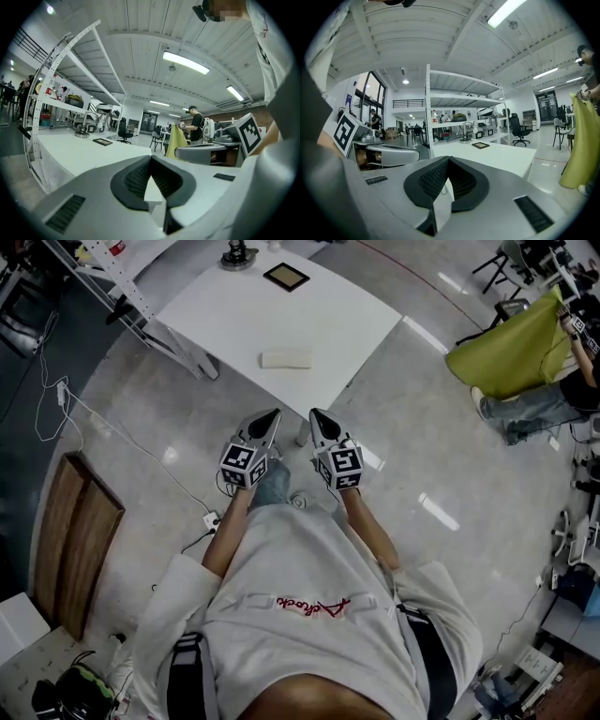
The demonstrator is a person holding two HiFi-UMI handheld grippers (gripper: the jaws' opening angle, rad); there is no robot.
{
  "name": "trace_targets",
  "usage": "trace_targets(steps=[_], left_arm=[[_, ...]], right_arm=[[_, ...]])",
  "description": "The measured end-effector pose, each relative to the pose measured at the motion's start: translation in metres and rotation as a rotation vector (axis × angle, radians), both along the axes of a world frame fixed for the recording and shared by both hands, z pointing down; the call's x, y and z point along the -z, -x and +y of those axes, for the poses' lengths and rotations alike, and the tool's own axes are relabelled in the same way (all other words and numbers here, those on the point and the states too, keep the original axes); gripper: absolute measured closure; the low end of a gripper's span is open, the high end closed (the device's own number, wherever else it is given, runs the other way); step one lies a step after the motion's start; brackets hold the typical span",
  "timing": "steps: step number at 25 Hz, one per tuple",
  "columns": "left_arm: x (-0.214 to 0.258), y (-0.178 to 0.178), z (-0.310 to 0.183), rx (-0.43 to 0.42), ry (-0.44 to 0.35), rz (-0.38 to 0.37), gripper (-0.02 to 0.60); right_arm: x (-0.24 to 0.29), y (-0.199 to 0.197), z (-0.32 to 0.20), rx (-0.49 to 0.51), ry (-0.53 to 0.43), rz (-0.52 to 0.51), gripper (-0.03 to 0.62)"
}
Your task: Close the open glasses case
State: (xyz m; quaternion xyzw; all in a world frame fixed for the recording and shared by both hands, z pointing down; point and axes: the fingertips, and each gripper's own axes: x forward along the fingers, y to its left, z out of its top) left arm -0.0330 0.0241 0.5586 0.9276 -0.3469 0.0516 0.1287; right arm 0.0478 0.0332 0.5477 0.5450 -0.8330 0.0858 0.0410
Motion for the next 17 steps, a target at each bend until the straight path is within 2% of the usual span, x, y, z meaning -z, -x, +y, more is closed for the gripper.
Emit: trace_targets(steps=[17], left_arm=[[0.002, 0.003, 0.015, -0.01, -0.008, 0.009, 0.557]], right_arm=[[0.006, 0.02, 0.011, 0.031, -0.022, 0.032, 0.599]])
